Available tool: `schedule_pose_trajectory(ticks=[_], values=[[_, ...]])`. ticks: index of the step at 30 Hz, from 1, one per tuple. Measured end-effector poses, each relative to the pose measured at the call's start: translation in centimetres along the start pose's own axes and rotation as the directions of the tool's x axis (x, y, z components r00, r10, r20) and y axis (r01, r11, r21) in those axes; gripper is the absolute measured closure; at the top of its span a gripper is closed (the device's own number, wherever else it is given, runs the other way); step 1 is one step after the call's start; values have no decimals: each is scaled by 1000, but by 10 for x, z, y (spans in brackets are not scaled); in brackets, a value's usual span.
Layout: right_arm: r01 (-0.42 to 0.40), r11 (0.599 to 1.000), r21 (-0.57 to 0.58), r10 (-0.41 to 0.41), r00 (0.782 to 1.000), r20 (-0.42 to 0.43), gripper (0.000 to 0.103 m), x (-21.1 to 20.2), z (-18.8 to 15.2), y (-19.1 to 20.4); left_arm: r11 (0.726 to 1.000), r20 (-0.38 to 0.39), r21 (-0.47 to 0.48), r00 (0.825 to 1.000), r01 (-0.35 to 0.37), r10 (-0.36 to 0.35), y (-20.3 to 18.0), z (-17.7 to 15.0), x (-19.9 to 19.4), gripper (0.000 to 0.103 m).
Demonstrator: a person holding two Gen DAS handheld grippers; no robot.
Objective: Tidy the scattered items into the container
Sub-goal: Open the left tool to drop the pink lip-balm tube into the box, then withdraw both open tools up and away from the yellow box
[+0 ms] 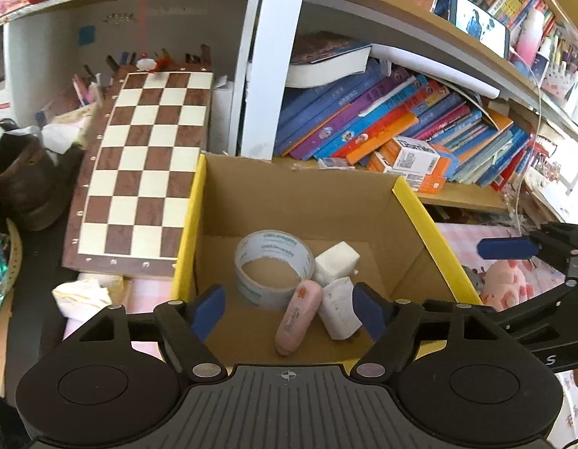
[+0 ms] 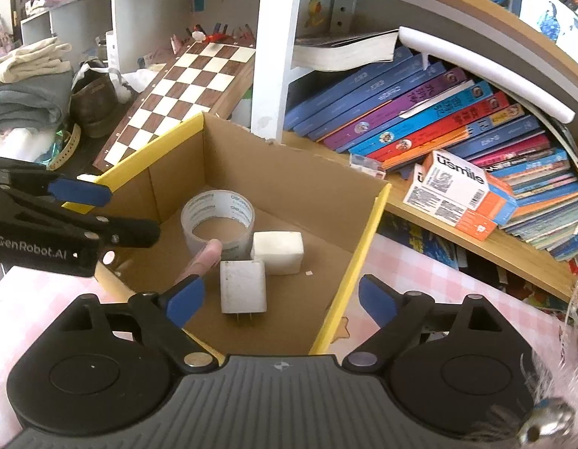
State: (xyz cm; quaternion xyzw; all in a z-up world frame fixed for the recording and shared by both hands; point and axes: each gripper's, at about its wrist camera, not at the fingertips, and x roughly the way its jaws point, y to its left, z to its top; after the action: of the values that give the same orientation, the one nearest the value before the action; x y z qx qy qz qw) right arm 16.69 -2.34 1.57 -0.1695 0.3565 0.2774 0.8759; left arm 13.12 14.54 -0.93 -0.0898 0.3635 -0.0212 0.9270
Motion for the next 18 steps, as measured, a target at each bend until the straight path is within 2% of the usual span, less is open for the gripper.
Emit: schedule_pose_trajectory(ticks=[11, 18], values=[[33, 999, 26, -33, 999, -1, 8, -28, -23, 5, 999, 15, 25, 1000, -25, 25, -11, -21, -25, 15], [46, 998, 41, -46, 999, -2, 7, -43, -37, 9, 999, 11, 34, 1000, -19, 18, -16, -31, -40, 15]])
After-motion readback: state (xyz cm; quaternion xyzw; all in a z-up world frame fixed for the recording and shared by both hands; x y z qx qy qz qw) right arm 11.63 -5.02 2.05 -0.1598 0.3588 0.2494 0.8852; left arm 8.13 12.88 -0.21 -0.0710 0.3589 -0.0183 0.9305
